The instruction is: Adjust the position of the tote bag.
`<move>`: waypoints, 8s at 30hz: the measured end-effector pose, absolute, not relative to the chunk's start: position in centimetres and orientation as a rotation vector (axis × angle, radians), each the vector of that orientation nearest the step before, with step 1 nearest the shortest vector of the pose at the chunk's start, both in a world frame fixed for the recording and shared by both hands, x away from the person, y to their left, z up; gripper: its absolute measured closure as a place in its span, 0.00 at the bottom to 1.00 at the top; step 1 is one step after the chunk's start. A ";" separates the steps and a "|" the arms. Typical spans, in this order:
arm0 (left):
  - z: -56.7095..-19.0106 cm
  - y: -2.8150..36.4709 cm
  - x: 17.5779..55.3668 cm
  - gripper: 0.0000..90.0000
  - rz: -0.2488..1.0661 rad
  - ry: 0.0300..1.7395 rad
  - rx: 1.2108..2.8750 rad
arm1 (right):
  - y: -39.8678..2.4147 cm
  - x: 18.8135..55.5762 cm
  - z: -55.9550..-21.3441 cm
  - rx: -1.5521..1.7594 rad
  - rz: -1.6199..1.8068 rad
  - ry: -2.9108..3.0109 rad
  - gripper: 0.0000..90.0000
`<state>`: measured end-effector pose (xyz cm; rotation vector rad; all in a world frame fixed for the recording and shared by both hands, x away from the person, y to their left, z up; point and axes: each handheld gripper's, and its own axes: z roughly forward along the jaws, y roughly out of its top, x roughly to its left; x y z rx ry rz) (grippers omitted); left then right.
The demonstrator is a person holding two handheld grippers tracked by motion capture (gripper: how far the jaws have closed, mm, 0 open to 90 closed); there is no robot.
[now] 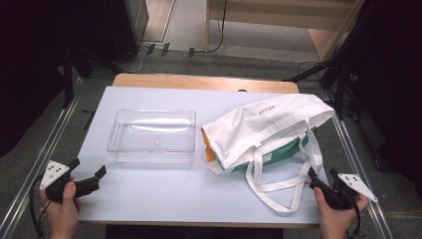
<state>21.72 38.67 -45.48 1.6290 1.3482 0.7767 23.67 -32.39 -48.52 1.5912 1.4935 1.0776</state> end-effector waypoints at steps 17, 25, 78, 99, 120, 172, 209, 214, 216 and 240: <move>-43.5 26.3 20.6 0.09 0.597 1.056 1.731 | -32.0 25.5 -44.9 1.528 1.205 1.454 0.43; -43.5 19.6 21.6 0.12 0.545 0.934 1.807 | -31.4 27.2 -44.5 1.522 1.224 1.496 0.44; -44.2 8.8 24.7 0.76 0.340 0.822 1.792 | -27.9 28.9 -47.3 1.334 1.298 1.871 0.44; -43.8 8.5 25.4 0.37 0.300 0.851 1.719 | -33.6 28.4 -44.0 1.417 1.452 1.557 0.38; -43.1 6.8 25.8 0.29 0.387 0.918 1.728 | -33.0 36.1 -42.8 1.723 1.427 1.453 0.29; -43.2 11.3 27.0 0.76 0.337 0.950 1.682 | -30.3 24.2 -43.3 1.463 1.325 1.525 0.62; -43.4 10.8 26.8 0.76 0.351 0.951 1.665 | -22.6 22.0 -47.8 1.243 1.376 2.077 0.73; -43.4 10.9 26.8 0.76 0.350 0.950 1.666 | -21.7 21.9 -48.8 1.203 1.295 2.156 0.54; -43.4 10.8 26.8 0.76 0.346 0.953 1.664 | -21.6 22.0 -48.9 1.201 1.280 2.179 0.48; -43.3 10.9 26.7 0.76 0.348 0.947 1.667 | -19.9 22.4 -49.1 1.164 1.103 2.232 0.94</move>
